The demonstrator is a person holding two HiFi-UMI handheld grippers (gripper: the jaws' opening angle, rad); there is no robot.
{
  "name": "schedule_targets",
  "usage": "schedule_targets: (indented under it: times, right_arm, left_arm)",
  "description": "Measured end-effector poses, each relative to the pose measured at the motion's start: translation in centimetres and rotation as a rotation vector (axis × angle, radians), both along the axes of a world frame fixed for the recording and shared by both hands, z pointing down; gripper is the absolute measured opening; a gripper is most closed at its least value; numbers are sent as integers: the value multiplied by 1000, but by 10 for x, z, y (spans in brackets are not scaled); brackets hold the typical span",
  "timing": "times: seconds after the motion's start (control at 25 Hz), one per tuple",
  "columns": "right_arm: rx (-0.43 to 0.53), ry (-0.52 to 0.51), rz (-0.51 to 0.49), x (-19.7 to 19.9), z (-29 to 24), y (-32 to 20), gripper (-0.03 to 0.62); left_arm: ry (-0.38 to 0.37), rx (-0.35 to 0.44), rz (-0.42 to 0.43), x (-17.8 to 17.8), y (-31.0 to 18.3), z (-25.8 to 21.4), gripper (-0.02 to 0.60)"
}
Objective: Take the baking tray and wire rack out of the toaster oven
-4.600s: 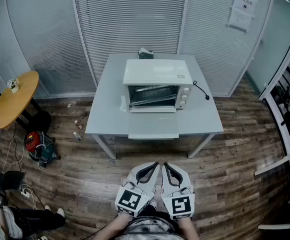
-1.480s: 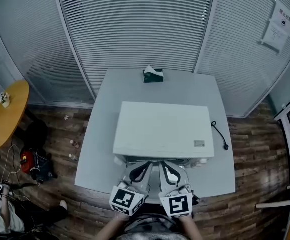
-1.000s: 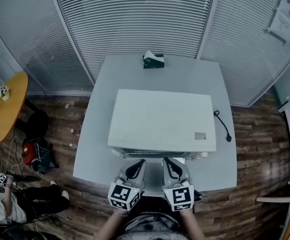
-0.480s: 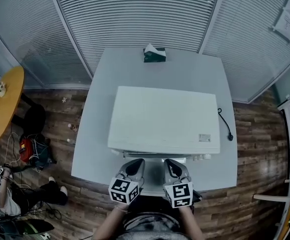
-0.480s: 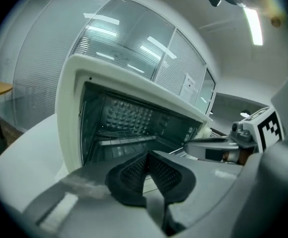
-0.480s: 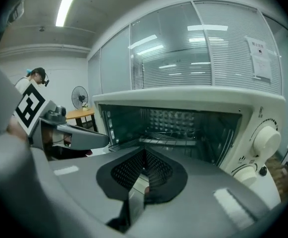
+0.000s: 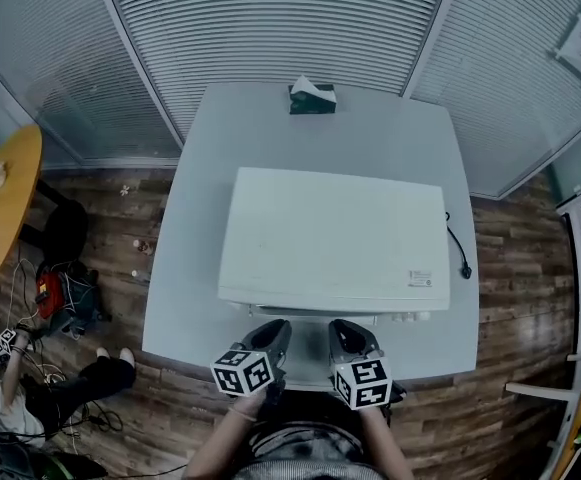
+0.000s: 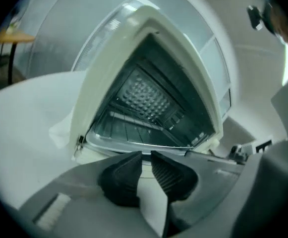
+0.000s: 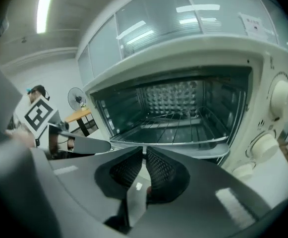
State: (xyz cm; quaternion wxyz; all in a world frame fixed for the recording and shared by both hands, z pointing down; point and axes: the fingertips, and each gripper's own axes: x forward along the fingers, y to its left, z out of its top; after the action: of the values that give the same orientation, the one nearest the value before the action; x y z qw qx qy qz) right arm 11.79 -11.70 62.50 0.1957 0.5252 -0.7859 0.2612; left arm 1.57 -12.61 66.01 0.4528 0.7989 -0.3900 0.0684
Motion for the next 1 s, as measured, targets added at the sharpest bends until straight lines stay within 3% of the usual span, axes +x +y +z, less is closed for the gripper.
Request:
schedule_targets:
  times: [0.08,0.12,0.24,0.36,0.44,0.6,0.68,0.76,1.0]
  right_arm:
    - [-74,-102,16,-4,10,1,61]
    - [-104,-149,26,-5,14,1,74]
    - [-164,-275,78,-5,21,-2,135]
    - [-225,-408,132,-5,22,-2,130]
    - [-269,-478,166,-4,25,-2,166]
    - [-271,-579,290,13,32,-11,199]
    - [-269,-647,337,21,34,-18,202]
    - [-270,-699,358,25,34,-22,156]
    - [-241,-715,380,23,30,-20,129]
  left_arm:
    - [126,-111,-55,-1,3,11,88]
    - [149,-137,-65,-1,3,16,101]
    - [155,-161,-82,-3,-1,28,140]
    - [225,-183,-129,-6,-9,32,169]
    - [243,-180,-138,-8,-11,30,176]
    - [361,-157,-223,-14,-21,19,184]
    - [370,-145,-275,-19,-29,22,184]
    - [354,-135,-286,-22,-30,26,158]
    - [364,-143,-287,-25,-27,24,130]
